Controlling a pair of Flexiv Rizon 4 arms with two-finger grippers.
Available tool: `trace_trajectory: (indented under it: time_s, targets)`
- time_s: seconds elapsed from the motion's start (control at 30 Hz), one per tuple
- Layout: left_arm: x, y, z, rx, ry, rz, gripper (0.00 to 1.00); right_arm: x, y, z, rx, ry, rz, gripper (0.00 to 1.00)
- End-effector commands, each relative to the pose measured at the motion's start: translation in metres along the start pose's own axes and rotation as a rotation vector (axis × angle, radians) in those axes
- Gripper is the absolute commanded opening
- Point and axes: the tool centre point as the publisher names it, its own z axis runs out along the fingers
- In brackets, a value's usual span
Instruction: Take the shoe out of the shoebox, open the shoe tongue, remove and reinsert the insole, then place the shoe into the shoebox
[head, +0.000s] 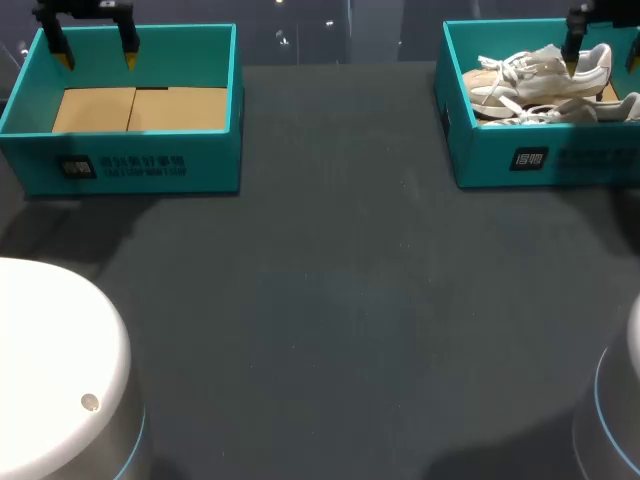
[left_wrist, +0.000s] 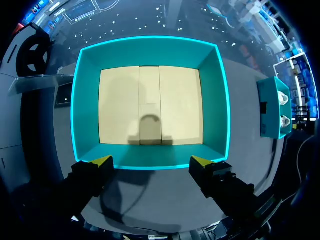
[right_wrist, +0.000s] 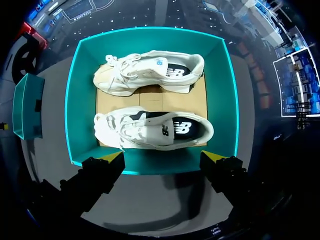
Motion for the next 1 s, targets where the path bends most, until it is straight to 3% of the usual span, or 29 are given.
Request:
trace_trajectory:
  time_s: [0.03,0.53,0.87,1.0]
  targets:
    - [0.000,0.000,0.000,0.000,-0.001,0.000,1.00,-0.012,0.001,0.010,-0.002,0.005,0.011,1.00]
    - [0.000,0.000,0.000,0.000,-0.001,0.000,1.00,-0.057,0.006,0.050,0.021,-0.042,0.086,1.00]
    - [0.000,0.000,0.000,0.000,-0.001,0.000,1.00,-0.076,0.012,0.073,0.028,-0.024,0.099,1.00]
    - [0.000,0.000,0.000,0.000,-0.001,0.000,1.00,-0.080,0.013,0.079,0.034,-0.031,0.098,0.89]
